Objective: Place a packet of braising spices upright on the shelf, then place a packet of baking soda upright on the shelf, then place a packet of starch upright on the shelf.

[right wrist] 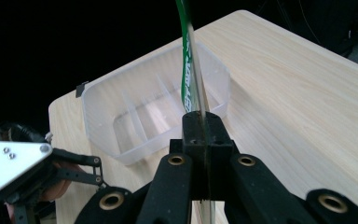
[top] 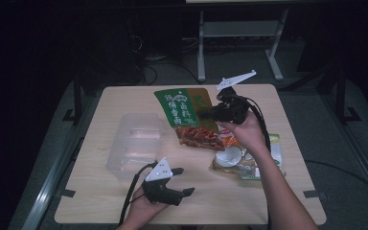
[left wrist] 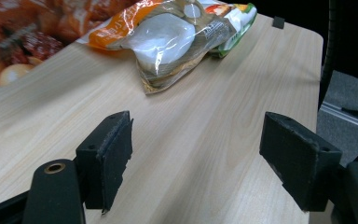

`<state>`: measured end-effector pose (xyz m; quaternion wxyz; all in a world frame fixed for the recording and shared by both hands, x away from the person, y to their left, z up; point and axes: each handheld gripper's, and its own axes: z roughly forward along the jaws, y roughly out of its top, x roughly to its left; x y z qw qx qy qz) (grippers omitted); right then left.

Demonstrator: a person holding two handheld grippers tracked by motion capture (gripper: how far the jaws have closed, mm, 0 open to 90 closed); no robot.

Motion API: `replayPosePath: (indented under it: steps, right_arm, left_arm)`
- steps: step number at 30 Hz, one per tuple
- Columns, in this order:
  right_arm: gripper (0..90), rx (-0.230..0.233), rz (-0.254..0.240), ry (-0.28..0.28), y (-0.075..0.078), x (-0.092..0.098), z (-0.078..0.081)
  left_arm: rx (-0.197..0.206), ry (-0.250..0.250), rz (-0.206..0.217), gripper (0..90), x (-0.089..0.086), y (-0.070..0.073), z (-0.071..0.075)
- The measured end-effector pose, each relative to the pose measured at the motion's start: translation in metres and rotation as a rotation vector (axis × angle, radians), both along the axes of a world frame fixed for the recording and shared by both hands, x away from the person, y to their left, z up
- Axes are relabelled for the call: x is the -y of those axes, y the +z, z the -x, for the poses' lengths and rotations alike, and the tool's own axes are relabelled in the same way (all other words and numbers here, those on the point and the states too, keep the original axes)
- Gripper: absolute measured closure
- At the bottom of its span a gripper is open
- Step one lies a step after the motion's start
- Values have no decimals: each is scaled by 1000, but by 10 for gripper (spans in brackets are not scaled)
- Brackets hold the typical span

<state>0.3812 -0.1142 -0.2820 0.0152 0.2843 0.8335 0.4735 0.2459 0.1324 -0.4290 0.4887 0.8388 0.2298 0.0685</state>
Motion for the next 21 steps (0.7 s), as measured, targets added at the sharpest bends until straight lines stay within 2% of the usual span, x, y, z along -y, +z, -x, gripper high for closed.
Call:
replayPosePath:
  steps: [9,21]
  right_arm:
    - [897,22,8,1,5,-6,0]
    - [897,31,1,22,13,-19,2]
  left_arm:
    - [13,-9,-8,250,3,0,4]
    - [7,-19,-17,249,5,-1,5]
